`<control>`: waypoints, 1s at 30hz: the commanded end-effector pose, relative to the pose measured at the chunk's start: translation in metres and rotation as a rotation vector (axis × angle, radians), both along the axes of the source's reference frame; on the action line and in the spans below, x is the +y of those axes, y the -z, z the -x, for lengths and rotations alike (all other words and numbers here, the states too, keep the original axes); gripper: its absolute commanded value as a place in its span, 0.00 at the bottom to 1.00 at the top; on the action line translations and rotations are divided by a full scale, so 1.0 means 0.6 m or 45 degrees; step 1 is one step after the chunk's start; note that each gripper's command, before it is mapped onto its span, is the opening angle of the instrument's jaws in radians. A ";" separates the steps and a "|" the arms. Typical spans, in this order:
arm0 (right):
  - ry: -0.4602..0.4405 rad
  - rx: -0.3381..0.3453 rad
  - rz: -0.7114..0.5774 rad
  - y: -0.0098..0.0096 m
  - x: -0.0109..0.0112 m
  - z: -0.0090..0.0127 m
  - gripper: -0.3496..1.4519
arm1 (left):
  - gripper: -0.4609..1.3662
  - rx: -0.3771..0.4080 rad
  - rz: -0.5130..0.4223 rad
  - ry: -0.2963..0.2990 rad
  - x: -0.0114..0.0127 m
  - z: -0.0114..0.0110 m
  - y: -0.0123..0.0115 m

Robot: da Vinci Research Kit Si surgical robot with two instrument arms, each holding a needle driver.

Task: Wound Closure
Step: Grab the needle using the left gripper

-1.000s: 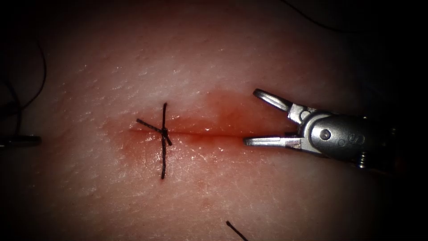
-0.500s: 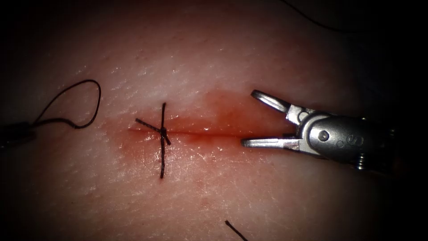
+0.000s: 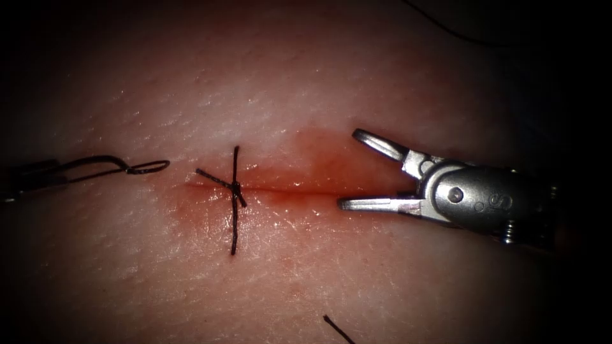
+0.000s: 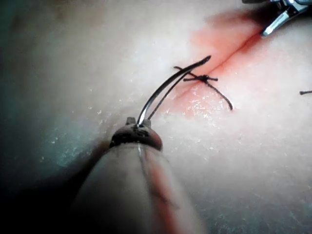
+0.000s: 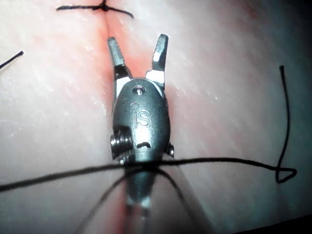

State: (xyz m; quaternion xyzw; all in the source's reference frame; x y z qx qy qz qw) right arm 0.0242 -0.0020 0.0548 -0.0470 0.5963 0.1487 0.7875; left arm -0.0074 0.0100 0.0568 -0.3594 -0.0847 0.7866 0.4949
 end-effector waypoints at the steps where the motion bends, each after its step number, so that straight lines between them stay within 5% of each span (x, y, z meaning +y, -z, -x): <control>1: 0.006 0.005 -0.016 0.0002 -0.0002 0.0000 0.92 | 0.09 -0.047 -0.003 0.002 0.0005 0.0009 0.0001; 6: -0.019 0.015 -0.068 0.0004 -0.0010 0.0001 0.86 | 0.06 -0.189 -0.024 0.070 0.0039 0.0062 0.0002; 17: -0.105 -0.020 -0.128 0.0003 -0.0014 0.0015 0.85 | 0.06 -0.254 -0.029 0.198 0.0122 0.0152 0.0000; 30: -0.121 -0.035 -0.130 0.0009 -0.0024 0.0044 0.84 | 0.06 -0.253 0.097 0.134 0.0229 0.0265 -0.0004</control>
